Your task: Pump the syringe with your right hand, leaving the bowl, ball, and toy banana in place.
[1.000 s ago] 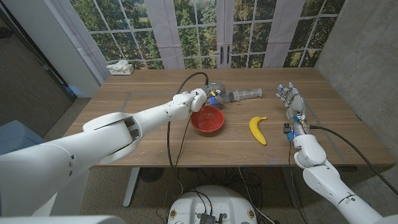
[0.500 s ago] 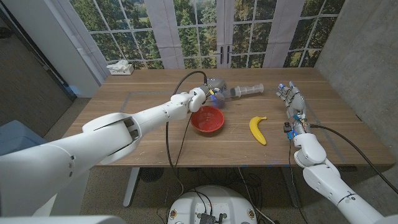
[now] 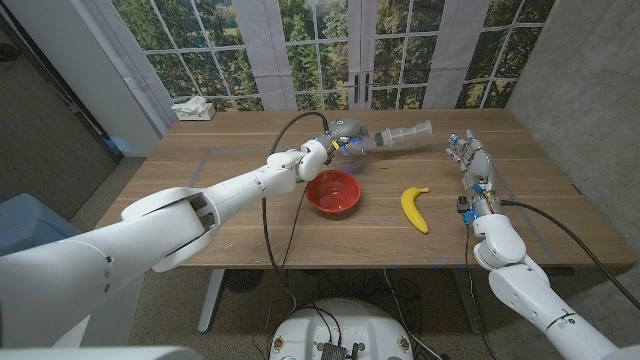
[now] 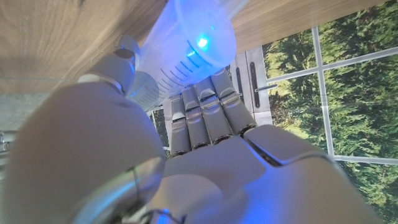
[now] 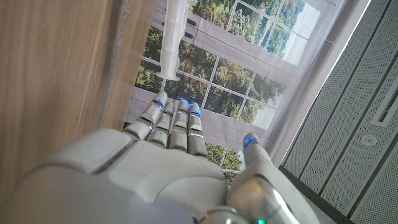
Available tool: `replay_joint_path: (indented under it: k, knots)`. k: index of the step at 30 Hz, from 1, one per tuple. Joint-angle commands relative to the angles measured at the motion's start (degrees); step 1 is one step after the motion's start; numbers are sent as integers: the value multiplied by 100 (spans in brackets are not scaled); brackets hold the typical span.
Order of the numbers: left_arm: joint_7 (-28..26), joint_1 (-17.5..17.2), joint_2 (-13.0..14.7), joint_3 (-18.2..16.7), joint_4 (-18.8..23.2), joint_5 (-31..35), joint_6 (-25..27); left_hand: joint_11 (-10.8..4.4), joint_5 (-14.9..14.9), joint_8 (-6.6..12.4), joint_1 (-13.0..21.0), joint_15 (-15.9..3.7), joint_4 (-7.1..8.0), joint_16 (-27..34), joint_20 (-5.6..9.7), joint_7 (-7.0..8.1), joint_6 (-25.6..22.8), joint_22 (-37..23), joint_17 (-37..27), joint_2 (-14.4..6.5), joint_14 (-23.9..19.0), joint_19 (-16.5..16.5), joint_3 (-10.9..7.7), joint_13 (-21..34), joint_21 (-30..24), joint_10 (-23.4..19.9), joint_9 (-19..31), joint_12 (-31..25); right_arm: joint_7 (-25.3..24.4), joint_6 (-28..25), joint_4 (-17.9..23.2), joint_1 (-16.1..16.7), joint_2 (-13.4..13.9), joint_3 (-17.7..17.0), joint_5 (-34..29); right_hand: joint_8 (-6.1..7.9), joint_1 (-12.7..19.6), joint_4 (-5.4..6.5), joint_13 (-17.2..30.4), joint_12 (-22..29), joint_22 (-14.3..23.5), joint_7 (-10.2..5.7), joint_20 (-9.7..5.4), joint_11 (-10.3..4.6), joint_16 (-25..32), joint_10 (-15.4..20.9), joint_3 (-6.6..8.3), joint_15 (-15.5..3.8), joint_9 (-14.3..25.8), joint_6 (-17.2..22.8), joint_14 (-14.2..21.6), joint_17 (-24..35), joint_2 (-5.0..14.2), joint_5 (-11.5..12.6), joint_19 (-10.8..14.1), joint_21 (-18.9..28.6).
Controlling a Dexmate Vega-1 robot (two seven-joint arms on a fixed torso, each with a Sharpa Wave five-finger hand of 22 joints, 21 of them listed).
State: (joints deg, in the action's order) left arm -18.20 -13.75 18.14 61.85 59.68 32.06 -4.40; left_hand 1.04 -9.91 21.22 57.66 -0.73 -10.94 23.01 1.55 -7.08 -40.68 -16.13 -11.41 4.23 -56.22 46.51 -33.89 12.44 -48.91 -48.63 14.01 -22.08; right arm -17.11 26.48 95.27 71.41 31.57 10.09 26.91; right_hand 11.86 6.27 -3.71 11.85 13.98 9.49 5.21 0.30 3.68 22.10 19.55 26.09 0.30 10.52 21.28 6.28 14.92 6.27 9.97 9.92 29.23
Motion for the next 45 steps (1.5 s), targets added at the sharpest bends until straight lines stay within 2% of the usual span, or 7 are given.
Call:
replay_joint_path:
  k: [1, 16, 25, 45]
  knots:
    - [36, -338, 387, -367, 779, -53, -105, -1021, 10, -16, 982, -1318, 6, 0, 976, 580, -1256, 2, -6, -915, -850, 464, 29, -2, -41, -1056, 16, 13, -211, -217, 235, 145, 25, -74, -58, -13, -44, -19, 30, -11, 6, -3, -6, -19, -9, 31, -8, -41, 28, 39, 36, 7, 164, 12, 46, -23]
    - [355, -815, 774, -853, 1699, -192, -185, -1043, 3, -70, 1022, -1318, 21, -30, 967, 601, -1291, 25, 16, -878, -896, 433, 75, -33, -111, -1080, -10, 50, -391, -363, 285, 279, -66, -170, 76, -22, -31, -25, 33, -33, 7, -18, -9, -46, -25, 5, -8, -52, 28, 30, 33, 7, 174, 12, 68, -75]
    - [465, -1044, 860, -1080, 1986, -324, -310, -1018, -2, -97, 1038, -1317, 30, -43, 963, 580, -1308, 37, 23, -874, -922, 422, 94, -45, -147, -1098, -22, 65, -538, -395, 359, 404, -86, -268, 58, -34, -11, -35, 35, -77, 8, -48, -8, -102, -48, -87, 0, -53, 28, 8, 5, 6, 188, 13, 81, -116]
    - [523, -1501, 954, -1432, 2478, -544, -556, -1025, -12, -156, 1076, -1317, 35, -79, 960, 569, -1344, 65, 37, -854, -961, 403, 136, -67, -230, -1121, -44, 105, -675, -498, 485, 708, -138, -522, 256, -42, 20, -52, 36, -89, 9, -64, -10, -92, -67, -98, 10, -47, 27, -6, -3, 4, 199, 10, 111, -171]
